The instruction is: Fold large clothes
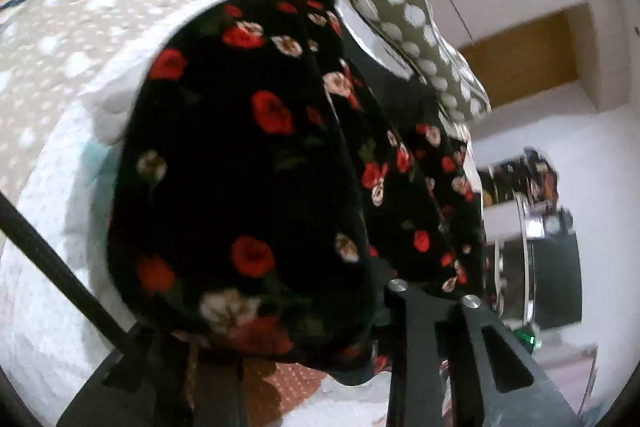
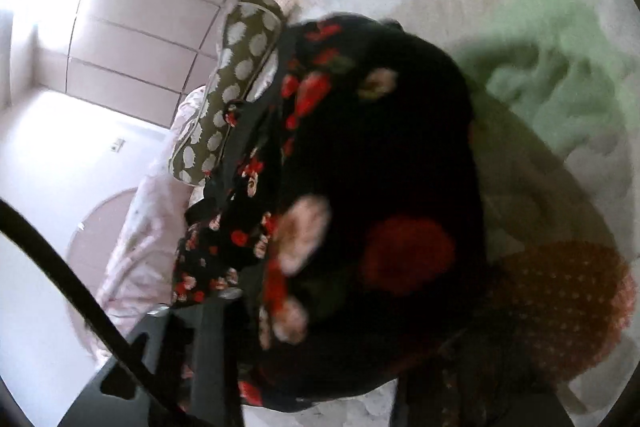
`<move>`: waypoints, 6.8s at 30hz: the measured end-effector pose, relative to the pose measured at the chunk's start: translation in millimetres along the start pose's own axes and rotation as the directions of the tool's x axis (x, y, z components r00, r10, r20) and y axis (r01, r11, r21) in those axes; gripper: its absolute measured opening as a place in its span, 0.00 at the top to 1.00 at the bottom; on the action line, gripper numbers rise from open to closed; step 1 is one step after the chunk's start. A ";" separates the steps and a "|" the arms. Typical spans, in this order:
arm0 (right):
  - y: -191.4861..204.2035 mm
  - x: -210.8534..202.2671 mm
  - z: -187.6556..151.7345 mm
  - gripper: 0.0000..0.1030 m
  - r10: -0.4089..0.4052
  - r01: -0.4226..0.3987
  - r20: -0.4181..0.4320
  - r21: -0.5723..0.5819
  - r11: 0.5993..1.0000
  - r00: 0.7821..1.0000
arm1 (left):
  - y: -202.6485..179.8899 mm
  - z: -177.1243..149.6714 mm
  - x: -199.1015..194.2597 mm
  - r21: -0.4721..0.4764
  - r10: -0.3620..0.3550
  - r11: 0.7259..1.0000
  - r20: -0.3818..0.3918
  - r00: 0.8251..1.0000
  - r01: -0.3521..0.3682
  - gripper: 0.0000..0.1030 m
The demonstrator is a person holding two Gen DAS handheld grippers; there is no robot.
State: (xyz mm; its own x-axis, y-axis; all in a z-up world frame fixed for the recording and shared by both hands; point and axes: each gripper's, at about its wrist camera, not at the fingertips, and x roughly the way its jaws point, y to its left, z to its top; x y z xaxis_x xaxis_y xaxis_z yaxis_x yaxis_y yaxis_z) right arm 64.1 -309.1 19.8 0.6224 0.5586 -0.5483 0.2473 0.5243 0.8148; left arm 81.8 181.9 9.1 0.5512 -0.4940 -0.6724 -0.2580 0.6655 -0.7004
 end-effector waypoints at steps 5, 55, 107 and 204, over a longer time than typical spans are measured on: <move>9.3 -19.1 -2.9 0.76 0.019 -0.020 -0.014 -0.032 0.999 1.000 | -19.9 -16.4 -24.6 0.046 0.040 0.998 0.036 0.999 -0.042 0.78; 61.6 13.4 79.9 0.76 -0.540 0.510 0.107 -0.518 0.687 0.835 | -59.5 -13.9 -10.7 0.494 0.406 0.729 0.245 0.880 -0.474 0.44; 166.0 124.1 -141.4 0.56 -0.447 0.268 0.016 -0.819 0.508 0.895 | -5.4 -58.6 -106.5 0.392 0.458 0.729 0.330 0.825 -0.561 0.26; -14.7 -117.1 -69.5 0.74 0.094 -0.083 0.032 -0.242 0.967 0.995 | -361.3 -106.6 38.0 0.664 -0.034 0.736 -0.162 0.986 0.134 0.33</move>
State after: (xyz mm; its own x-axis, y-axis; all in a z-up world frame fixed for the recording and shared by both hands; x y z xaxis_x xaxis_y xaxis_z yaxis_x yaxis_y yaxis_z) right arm -64.0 -337.6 59.0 0.6665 0.5841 -0.4633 0.0075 0.6161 0.7876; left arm 111.4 -136.9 211.1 0.4241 -0.6000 -0.6784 0.4106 0.7950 -0.4465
